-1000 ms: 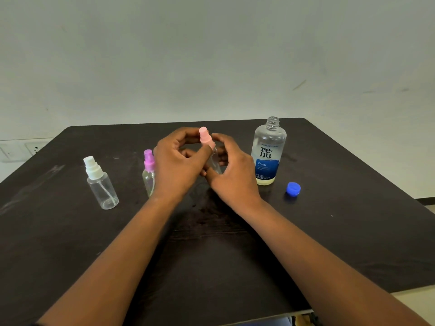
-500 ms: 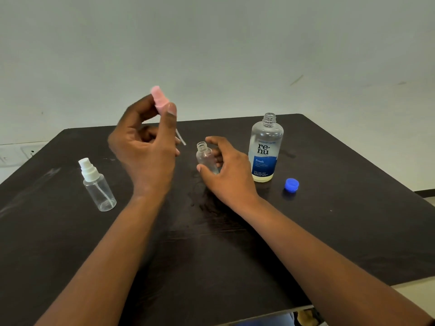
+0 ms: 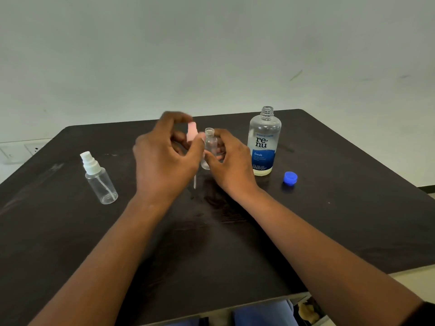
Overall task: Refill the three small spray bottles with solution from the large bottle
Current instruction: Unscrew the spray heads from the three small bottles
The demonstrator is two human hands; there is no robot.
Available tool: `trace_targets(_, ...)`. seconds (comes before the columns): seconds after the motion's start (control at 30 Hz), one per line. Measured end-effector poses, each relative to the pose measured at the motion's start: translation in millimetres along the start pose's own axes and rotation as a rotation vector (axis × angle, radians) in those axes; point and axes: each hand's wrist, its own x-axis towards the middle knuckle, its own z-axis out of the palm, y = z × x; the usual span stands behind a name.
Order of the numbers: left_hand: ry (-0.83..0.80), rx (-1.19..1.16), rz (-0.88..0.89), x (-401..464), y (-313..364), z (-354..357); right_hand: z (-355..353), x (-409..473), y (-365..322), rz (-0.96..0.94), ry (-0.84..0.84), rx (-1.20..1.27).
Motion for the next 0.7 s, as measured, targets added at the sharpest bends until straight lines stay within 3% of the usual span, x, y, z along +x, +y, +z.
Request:
trace_targets(0.37,-0.409,0.205,-0.031,-32,-19,12,-3,1,4,0.021,-0.019,0.034)
trace_targets(0.7,-0.490,0.239,-0.127,-33,-22,16,1,-3,4,0.038,-0.127,0.024)
